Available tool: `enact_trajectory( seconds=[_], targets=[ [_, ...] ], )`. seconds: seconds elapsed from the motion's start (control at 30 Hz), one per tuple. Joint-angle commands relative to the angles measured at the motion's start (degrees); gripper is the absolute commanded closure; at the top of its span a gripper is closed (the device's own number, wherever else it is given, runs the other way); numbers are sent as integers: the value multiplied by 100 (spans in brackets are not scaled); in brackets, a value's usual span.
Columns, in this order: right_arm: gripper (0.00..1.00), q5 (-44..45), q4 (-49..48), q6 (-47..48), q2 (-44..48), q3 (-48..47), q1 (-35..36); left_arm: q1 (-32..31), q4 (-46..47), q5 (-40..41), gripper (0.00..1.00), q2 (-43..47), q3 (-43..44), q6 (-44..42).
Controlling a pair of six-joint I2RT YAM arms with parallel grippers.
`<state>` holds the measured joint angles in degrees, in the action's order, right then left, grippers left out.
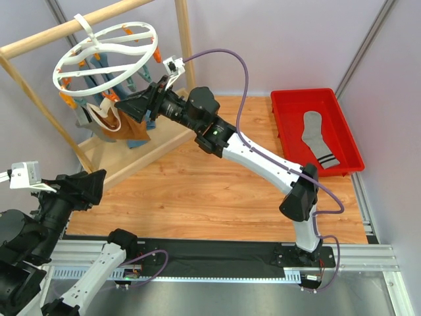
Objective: Clip the socks to the hanger
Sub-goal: Open the clamp at the hanger.
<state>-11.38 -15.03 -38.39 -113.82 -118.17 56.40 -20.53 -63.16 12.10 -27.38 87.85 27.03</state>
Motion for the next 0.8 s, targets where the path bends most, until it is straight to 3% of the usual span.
enact_trajectory(
  seconds=[0.0,0.2,0.37,0.57,0.77],
  targets=[
    [31,-576,798,999,149,-13,-173,14,286,-225,32,-119,-75,136],
    [34,-436,1317,2317,334,171,-226,14,356,-401,33,-233,-23,215],
    [37,100,1020,2985,510,619,-340,14,523,-664,33,-373,21,329],
    [43,645,396,3031,484,927,-612,14,752,-893,33,-558,-58,391],
    [45,382,-35,2705,396,849,-885,14,752,-516,33,-558,-32,128]
  ],
)
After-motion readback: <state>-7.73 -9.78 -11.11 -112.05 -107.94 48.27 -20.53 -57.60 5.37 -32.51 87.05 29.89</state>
